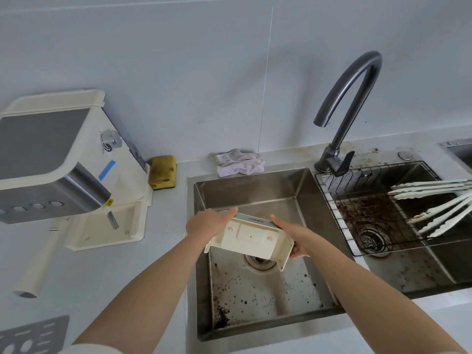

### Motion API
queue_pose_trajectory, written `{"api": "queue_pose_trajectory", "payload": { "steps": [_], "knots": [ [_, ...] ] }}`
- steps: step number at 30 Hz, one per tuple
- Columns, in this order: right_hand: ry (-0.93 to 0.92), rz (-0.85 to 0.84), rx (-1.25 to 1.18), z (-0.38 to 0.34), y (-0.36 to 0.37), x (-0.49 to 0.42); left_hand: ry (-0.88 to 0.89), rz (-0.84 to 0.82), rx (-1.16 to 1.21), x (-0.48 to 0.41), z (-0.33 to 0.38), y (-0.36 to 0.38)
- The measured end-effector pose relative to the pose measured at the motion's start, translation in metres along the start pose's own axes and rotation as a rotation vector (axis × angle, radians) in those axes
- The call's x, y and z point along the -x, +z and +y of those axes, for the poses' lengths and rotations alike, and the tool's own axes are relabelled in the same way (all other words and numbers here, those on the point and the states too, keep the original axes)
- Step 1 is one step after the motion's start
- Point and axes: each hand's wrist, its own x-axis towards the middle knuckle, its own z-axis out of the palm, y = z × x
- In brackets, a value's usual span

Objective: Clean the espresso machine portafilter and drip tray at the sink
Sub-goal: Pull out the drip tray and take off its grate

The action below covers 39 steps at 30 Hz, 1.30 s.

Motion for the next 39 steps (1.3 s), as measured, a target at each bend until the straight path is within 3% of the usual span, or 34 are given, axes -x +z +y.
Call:
{"api": "queue_pose_trajectory", "payload": {
  "steps": [6,13,18,22,27,32,39],
  "knots": [
    [-0.037,0.01,-0.049,0.0,-0.003,0.004,0.0,0.005,0.023,0.006,0.002,-0.005],
    [-0.174,0.075,-0.161,-0.007,-0.005,0.013,-0.029,0.018,0.23,0.009,0.005,-0.012],
    [-0.381,0.195,-0.138,-0.017,-0.012,0.017,-0.094,-0.057,0.736,0.009,0.003,-0.015],
    [-0.548,0.196,-0.156,-0.014,-0.014,0.025,-0.157,0.022,1.287,0.011,0.003,-0.019],
    [-0.75,0.247,-0.139,-0.009,-0.01,0.033,-0.176,0.073,1.521,0.019,0.002,-0.019],
    [-0.795,0.252,-0.055,-0.001,-0.008,0.041,-0.139,-0.183,1.765,0.024,-0.011,-0.021],
    [-0.784,0.274,0.062,0.006,-0.006,0.052,-0.008,-0.382,1.754,0.026,-0.024,-0.015]
  ]
}}
